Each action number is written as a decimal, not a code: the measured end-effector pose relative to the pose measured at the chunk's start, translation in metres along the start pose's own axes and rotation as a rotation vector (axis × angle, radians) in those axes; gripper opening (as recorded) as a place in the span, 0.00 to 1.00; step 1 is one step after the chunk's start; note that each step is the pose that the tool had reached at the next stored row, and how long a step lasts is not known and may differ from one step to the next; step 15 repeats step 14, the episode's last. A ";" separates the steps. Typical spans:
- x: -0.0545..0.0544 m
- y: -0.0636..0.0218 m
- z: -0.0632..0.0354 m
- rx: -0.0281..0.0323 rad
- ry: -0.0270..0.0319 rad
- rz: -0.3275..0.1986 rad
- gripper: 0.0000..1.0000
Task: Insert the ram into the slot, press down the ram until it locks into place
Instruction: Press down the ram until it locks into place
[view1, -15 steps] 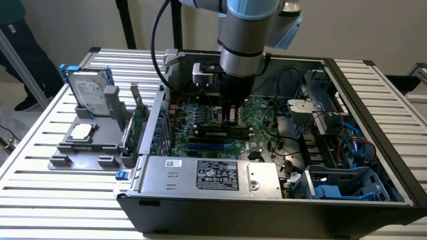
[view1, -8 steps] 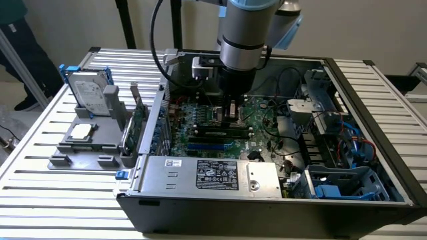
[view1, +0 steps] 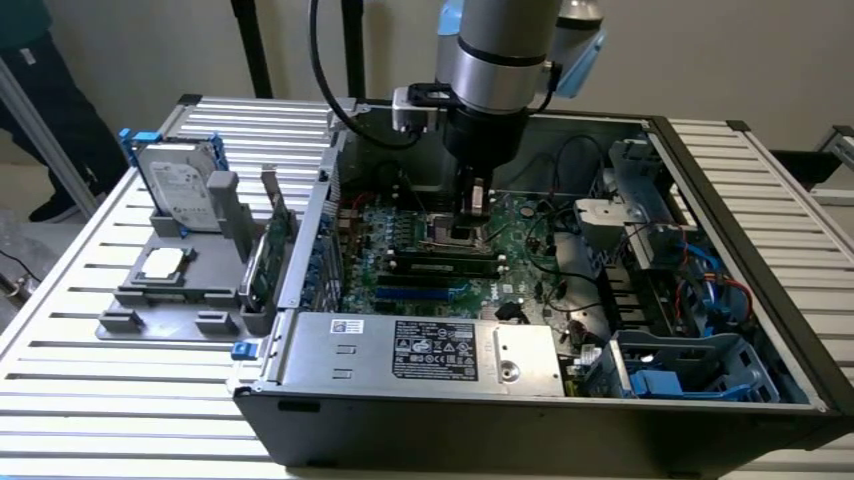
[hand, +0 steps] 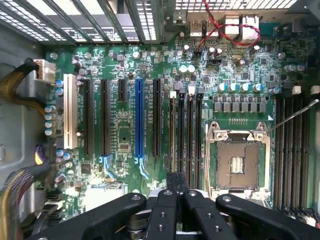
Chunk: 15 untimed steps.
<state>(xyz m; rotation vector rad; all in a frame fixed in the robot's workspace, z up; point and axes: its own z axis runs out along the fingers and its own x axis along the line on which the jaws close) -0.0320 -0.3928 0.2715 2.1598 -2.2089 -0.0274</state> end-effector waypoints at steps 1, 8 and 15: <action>0.000 0.0000 -0.0001 -0.0001 0.0002 0.000 0.11; 0.000 0.0000 -0.0001 -0.0001 0.0002 0.000 0.11; 0.000 0.0000 -0.0002 -0.0002 0.0003 -0.001 0.11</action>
